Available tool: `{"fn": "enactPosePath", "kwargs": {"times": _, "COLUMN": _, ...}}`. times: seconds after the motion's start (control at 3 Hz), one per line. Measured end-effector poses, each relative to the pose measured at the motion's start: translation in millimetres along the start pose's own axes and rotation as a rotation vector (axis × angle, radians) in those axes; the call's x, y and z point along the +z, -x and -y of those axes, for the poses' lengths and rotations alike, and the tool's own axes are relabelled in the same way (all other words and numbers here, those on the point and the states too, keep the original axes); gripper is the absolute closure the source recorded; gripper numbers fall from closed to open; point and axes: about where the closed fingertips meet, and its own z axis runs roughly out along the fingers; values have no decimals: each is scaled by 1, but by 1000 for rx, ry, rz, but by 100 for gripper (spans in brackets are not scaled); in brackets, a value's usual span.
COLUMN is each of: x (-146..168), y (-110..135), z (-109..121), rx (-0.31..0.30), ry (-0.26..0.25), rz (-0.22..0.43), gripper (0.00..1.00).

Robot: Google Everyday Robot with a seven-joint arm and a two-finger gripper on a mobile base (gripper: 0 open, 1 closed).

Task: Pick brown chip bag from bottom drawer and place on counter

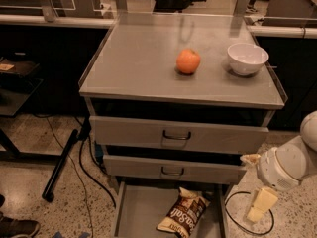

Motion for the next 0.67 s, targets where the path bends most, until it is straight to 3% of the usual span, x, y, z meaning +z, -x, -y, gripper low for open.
{"fn": "enactPosePath", "kwargs": {"times": 0.67, "x": 66, "y": -27, "z": -8, "rx": -6, "ry": -5, "rz": 20, "gripper": 0}}
